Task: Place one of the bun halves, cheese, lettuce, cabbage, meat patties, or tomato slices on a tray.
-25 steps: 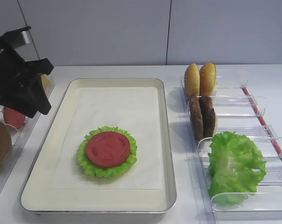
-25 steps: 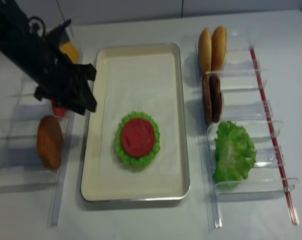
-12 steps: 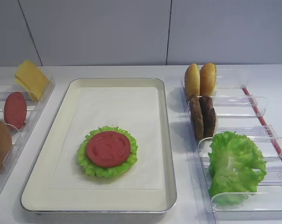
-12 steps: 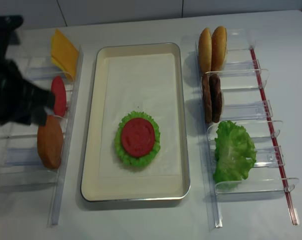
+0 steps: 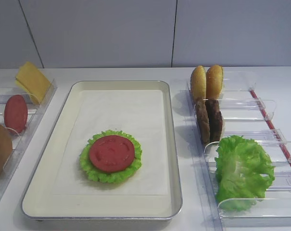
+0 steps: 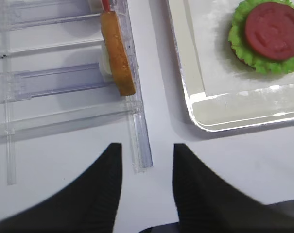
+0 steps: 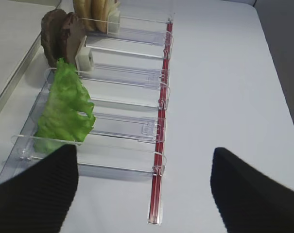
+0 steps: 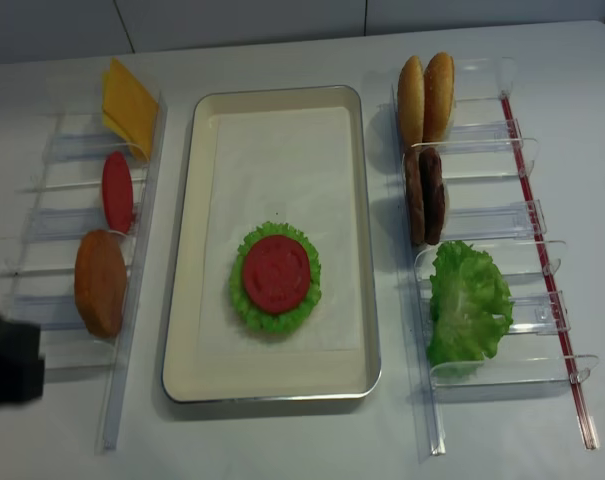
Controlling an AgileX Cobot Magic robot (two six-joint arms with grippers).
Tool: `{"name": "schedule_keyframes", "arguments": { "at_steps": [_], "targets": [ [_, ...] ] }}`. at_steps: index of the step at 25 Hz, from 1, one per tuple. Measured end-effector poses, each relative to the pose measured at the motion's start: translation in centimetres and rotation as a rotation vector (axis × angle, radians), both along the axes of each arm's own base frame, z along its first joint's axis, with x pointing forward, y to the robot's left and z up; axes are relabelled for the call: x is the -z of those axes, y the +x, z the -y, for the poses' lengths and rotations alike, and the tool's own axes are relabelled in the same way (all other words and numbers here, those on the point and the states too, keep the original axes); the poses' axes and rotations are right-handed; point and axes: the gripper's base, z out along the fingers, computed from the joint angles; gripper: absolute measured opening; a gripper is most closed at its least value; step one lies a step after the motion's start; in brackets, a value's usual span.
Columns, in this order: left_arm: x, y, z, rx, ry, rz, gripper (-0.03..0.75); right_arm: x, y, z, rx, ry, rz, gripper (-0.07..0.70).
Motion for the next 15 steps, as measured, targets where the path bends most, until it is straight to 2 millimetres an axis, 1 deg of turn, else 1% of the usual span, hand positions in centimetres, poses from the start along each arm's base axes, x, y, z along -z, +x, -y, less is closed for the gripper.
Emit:
{"name": "schedule_keyframes", "arguments": {
  "at_steps": [4,8,11,14,15],
  "targets": [
    [1.0,-3.4,-0.2,0.041,0.024,0.105,0.243,0.0,0.0,0.0,0.0,0.0,0.0,0.562],
    [2.8,-6.1,-0.2,0.082,0.022,0.187,0.243,0.0,0.0,0.0,0.0,0.0,0.0,0.562],
    [4.4,-7.3,-0.1,0.101,0.02,0.254,0.243,0.0,0.0,0.0,0.0,0.0,0.0,0.562],
    [6.0,-8.0,-0.1,0.11,0.014,0.302,0.242,0.0,0.0,0.0,0.0,0.0,0.0,0.562],
    [6.2,-8.3,-0.1,0.109,0.011,0.329,0.241,0.0,0.0,0.0,0.0,0.0,0.0,0.562]
  ]
}}
